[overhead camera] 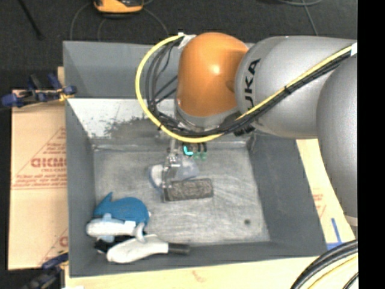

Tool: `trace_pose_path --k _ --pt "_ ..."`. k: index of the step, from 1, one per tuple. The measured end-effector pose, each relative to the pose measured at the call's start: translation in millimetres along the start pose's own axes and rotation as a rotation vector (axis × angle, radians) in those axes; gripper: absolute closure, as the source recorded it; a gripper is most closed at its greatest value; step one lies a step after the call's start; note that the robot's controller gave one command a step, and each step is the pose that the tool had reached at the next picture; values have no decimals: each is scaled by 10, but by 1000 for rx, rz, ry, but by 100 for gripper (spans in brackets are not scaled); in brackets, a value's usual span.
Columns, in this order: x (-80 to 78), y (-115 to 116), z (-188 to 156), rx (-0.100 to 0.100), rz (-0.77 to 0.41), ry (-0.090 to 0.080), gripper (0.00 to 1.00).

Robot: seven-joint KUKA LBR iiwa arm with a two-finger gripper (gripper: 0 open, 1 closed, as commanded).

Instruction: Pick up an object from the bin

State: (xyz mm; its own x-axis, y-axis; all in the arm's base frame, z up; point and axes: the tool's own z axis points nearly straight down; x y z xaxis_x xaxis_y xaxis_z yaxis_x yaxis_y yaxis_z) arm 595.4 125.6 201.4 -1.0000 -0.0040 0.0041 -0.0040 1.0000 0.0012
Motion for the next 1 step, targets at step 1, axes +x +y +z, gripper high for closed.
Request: trace_pose_path --k 1 --pt "-16 -4 -45 -1 2 -8 0"
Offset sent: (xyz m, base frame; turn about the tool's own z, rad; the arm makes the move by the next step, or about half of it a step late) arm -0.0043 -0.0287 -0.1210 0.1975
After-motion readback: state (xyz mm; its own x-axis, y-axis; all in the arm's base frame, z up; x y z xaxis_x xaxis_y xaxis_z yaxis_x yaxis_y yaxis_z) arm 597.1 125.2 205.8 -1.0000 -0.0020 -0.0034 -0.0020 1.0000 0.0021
